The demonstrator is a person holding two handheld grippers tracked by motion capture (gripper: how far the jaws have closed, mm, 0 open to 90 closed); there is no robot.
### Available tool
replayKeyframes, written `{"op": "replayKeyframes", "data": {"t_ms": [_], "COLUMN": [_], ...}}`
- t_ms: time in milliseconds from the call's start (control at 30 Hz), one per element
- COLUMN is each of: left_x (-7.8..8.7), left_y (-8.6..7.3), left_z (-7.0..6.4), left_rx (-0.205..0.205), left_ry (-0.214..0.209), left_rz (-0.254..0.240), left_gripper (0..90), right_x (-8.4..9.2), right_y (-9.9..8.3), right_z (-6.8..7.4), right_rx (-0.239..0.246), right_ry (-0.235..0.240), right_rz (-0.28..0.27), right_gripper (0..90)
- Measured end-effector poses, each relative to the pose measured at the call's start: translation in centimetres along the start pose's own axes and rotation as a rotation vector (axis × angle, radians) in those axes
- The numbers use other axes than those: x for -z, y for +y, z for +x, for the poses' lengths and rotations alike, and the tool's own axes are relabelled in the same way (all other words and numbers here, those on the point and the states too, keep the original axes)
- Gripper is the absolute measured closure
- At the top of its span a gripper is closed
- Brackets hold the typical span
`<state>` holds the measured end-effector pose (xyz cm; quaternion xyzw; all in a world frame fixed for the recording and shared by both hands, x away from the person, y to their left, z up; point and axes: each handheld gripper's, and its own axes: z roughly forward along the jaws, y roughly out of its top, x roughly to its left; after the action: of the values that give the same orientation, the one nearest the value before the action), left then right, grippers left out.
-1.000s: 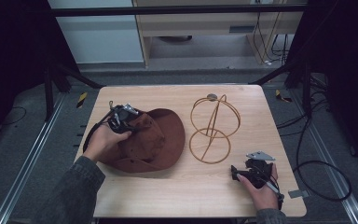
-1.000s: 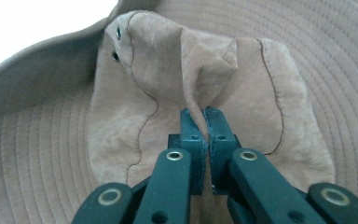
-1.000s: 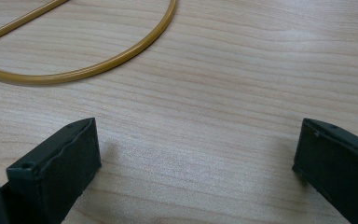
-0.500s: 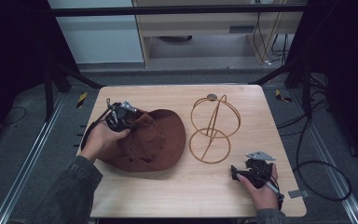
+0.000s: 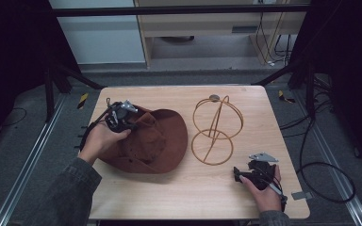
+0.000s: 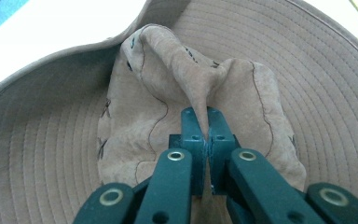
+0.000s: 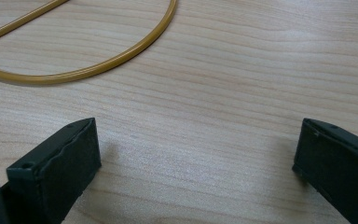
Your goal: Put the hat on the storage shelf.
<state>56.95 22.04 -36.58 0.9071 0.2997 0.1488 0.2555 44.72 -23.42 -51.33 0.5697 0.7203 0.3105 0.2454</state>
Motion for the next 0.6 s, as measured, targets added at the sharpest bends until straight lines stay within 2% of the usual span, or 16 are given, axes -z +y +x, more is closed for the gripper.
{"op": "replayKeyframes", "data": {"t_ms": [133,233,267,300,600], "left_x": [1.0,2.1,2.9,2.9,5.9], "left_y": [0.0,0.0,0.0,0.0,-0.6], "left_z": [-0.2,-0.5,-0.8,-0.8,-2.3], "left_rx": [-0.006,-0.02,-0.035,-0.035,-0.072], "left_ry": [0.007,0.012,0.019,0.019,0.025], "left_rz": [-0.021,-0.037,-0.043,-0.043,-0.088], "left_gripper": [88.3,88.4,88.3,88.3,88.3], "right_x": [0.0,0.0,0.0,0.0,0.0], "right_y": [0.0,0.0,0.0,0.0,0.0], "right_z": [0.0,0.0,0.0,0.0,0.0], "right_rx": [-0.001,-0.001,0.0,0.0,0.0], "right_ry": [0.0,0.0,0.0,0.0,0.0], "right_rz": [0.0,0.0,0.0,0.0,0.0], "right_gripper": [0.5,0.5,0.5,0.5,0.5]}}
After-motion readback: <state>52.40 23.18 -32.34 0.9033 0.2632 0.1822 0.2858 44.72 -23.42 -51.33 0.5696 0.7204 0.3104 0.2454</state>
